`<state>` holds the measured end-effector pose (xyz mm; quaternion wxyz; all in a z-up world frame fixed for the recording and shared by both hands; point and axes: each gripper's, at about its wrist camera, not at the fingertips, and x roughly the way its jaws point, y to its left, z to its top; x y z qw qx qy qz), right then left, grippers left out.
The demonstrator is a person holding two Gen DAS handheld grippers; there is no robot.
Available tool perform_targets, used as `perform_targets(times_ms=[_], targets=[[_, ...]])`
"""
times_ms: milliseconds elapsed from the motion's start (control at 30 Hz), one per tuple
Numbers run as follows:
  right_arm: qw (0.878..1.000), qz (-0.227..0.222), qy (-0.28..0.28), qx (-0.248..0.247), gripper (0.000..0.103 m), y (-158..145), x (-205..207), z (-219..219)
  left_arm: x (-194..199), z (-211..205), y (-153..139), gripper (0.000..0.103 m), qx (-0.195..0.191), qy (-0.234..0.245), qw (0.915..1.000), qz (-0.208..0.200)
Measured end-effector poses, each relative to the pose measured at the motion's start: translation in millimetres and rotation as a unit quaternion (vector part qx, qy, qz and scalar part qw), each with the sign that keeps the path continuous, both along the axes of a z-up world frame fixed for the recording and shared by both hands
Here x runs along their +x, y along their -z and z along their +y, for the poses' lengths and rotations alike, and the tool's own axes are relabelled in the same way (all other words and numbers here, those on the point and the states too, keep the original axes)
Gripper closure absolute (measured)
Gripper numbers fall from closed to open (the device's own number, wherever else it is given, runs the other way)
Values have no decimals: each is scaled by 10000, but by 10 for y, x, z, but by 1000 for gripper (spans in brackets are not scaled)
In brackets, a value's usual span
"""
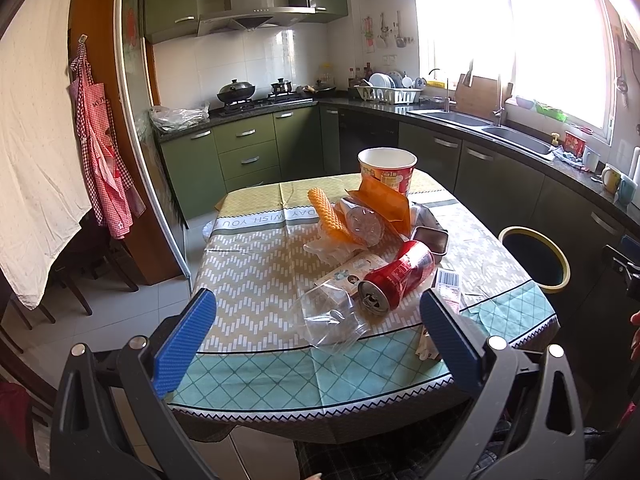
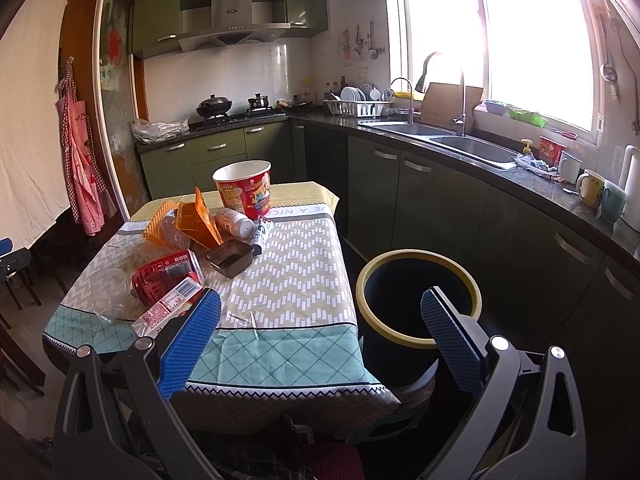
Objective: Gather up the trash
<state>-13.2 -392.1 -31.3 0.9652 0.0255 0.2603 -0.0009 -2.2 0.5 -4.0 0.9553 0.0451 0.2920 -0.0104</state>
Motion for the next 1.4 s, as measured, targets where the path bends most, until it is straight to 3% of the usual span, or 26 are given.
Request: perform_targets(times_ms=[1400], targets=[[10000,22,-31,-5,4,34,21,10,8,40,30,6,33,-35,10000,67]])
